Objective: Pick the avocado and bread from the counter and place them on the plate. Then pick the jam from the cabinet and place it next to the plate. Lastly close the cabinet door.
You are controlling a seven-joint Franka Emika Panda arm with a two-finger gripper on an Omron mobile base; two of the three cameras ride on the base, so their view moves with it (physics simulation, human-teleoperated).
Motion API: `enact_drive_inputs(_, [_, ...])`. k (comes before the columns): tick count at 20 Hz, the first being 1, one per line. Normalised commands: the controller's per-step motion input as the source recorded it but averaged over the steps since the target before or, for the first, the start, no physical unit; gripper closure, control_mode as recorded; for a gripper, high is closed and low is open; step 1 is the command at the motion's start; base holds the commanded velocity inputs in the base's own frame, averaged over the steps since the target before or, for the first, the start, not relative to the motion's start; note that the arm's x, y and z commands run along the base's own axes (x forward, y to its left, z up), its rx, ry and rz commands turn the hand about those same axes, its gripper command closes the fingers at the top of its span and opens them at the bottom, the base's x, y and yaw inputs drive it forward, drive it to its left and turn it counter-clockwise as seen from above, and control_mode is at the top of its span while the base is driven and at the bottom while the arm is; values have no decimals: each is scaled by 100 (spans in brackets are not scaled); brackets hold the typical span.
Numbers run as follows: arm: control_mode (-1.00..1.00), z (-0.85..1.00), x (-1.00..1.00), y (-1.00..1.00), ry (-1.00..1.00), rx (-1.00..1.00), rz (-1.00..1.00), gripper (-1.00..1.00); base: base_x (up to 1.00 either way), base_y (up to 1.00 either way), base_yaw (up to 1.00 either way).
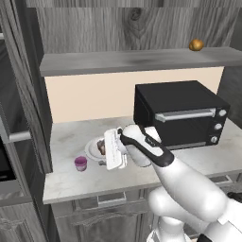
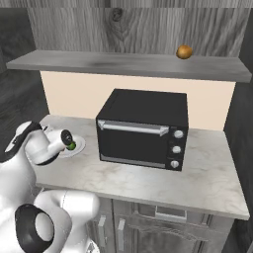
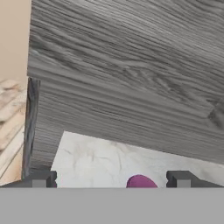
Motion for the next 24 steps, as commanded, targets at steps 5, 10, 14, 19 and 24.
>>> enact_drive_inputs(5, [-100,11,1,-31,3,7,-11,-100,0,0,0])
enact_drive_inputs(10, [-100,69,-8,-19,-1,0,-9,-100,0,0,0])
enact_drive_inputs(14, [-100,90,-23,-31,0,-3,-12,-100,0,0,0])
enact_drive_inputs(19, [-100,99,-23,-28,0,-2,-15,-100,0,0,0])
enact_drive_inputs(24, [-100,99,-33,-19,0,-2,-21,-100,0,0,0])
